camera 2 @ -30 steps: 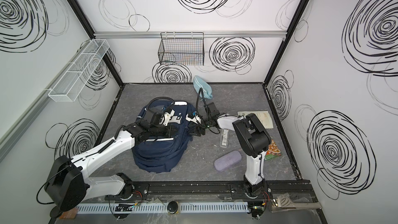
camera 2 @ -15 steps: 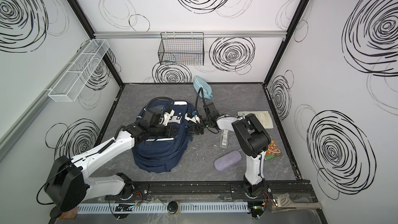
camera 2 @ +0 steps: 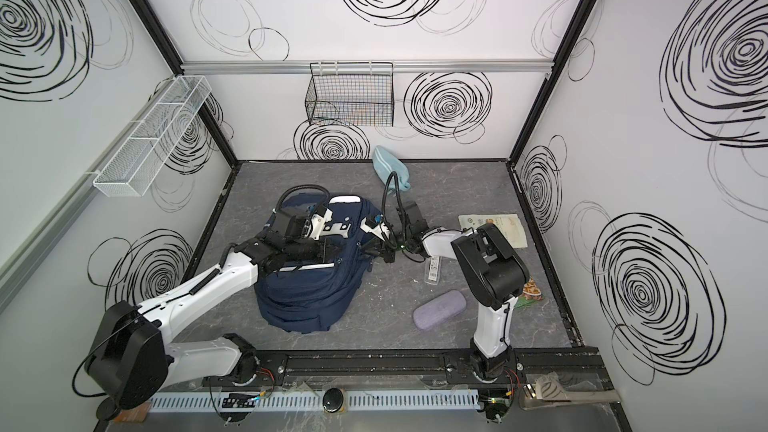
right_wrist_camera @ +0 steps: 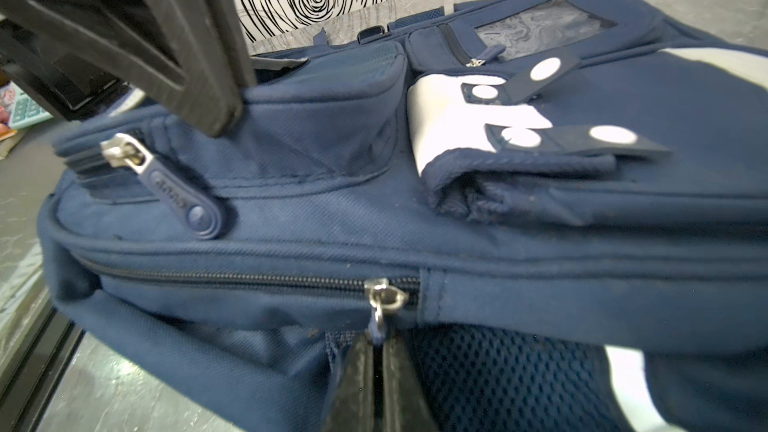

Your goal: Pack the student bag

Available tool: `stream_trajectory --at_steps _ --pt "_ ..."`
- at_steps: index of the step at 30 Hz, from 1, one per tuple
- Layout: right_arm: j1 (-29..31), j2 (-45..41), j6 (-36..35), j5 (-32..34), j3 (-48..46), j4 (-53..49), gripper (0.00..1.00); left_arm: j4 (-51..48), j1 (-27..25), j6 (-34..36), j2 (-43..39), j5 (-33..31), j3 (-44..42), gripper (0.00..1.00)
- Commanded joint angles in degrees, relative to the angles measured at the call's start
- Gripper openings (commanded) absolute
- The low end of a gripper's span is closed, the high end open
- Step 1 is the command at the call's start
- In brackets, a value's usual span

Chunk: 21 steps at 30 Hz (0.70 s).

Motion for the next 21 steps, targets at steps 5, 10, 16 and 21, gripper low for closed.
stream_trajectory --at_steps 5,10,16,21 --pt "2.6 -5.5 7.8 3.9 -6.9 11.7 0.16 10.5 1.6 -4.4 -1.3 -0.1 -0.3 0.00" --pt "2.7 -1.4 11.1 0.7 -4.0 14.7 0.28 11.0 1.5 -4.5 -0.9 1.3 -0.3 0.00" --pt "2.6 1.3 13.0 1.0 -2.6 18.0 0.36 10.7 1.2 -4.4 -1.6 1.1 -0.9 0.00" --pt "2.5 1.0 14.8 4.5 -3.9 20.3 0.35 10.7 1.3 -4.6 -2.2 1.0 -1.0 0.00"
